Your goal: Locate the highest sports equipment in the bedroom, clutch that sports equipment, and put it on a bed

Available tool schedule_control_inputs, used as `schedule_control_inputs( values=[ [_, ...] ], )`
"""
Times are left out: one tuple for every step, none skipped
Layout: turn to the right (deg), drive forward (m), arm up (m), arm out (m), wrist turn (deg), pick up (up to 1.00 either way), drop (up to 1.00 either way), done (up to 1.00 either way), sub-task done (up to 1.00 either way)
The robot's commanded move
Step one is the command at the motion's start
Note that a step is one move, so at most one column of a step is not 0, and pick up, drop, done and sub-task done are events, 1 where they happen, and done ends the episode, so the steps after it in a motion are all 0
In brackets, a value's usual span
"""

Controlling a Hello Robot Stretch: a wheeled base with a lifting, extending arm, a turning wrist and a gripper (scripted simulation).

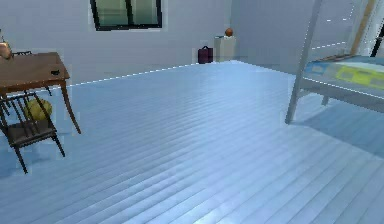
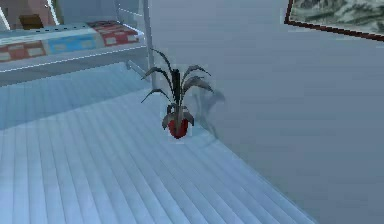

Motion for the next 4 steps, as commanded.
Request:
schedule_control_inputs(
  values=[
    [0.0, 0.40, 0.00, 0.00, 0.0, 0.00, 0.00, 0.00, 0.00],
    [-33.0, 0.00, 0.00, 0.00, 0.0, 0.00, 0.00, 0.00, 0.00],
    [0.0, 0.85, 0.00, 0.00, 0.0, 0.00, 0.00, 0.00, 0.00],
    [-30.0, 0.00, 0.00, 0.00, 0.0, 0.00, 0.00, 0.00, 0.00]
  ],
)
